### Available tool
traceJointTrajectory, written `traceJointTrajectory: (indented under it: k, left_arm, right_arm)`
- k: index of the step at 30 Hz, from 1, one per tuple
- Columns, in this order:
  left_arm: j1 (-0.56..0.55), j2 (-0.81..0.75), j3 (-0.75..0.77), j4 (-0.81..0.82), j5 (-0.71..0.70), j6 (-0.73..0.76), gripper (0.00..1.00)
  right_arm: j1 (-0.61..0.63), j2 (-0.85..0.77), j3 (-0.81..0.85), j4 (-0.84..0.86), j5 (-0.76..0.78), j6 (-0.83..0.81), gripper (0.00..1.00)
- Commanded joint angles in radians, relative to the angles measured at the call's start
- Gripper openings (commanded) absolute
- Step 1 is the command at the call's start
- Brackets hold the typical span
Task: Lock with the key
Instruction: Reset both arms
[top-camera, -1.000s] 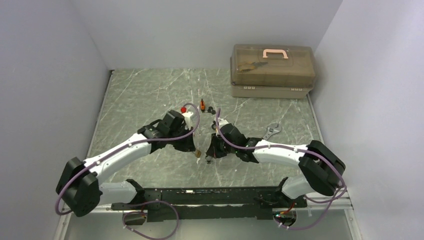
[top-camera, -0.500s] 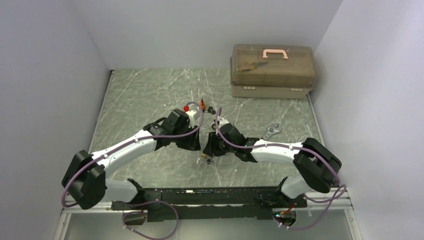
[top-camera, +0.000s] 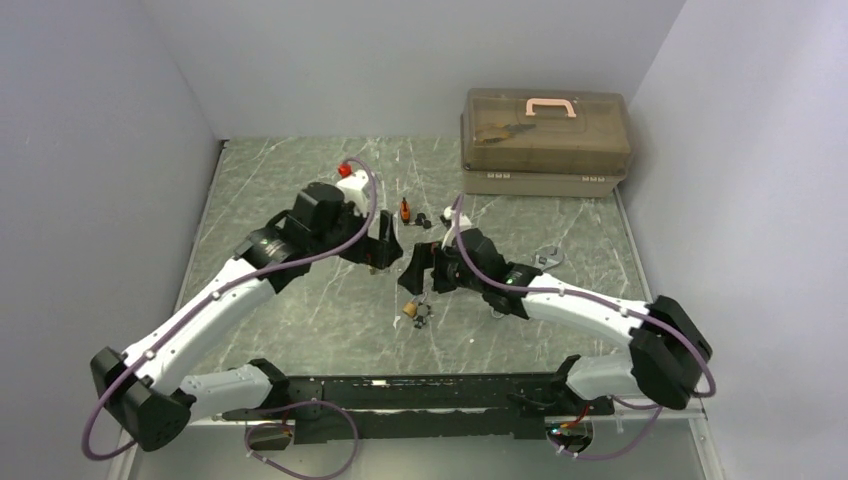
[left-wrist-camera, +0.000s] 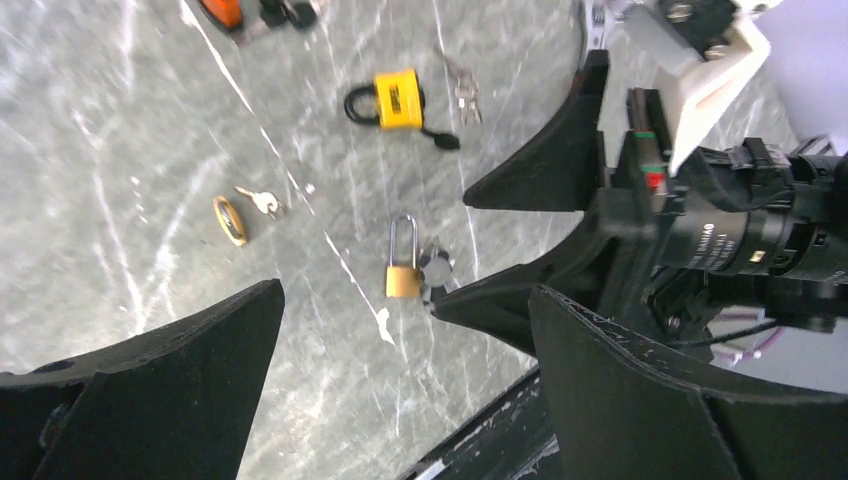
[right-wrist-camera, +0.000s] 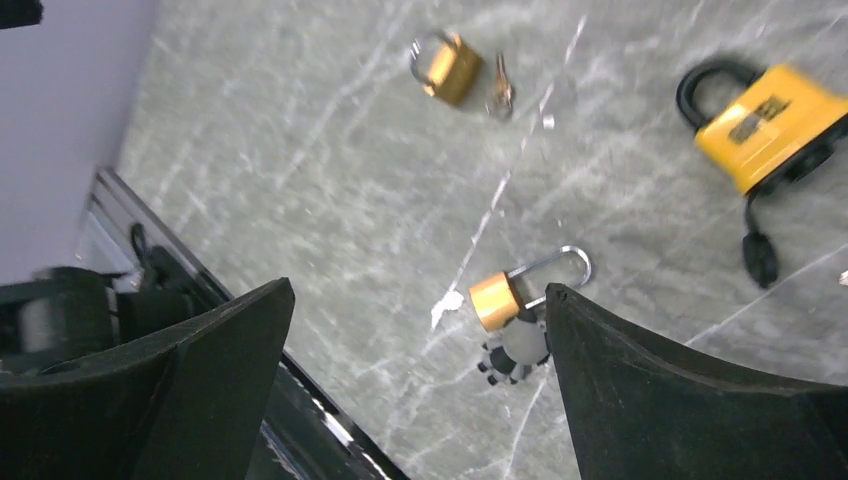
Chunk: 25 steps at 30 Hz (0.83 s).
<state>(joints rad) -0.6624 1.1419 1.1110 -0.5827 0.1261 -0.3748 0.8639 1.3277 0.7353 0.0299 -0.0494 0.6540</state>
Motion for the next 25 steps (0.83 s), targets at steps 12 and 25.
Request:
traceJointTrajectory:
  k: [12,25]
  left_arm:
    - [0.034,-0.176,0.204,-0.078,-0.212,0.057,0.99]
    - [0.034,-0.206,0.205,-0.070,-0.217,0.082,0.99]
  right_arm:
    - [-0.053,-0.282,0.213,-0.100,0.152,-0.077,1.00]
    - [-0.055,-0.297,0.243,-0.095,0.173,-0.076,1.00]
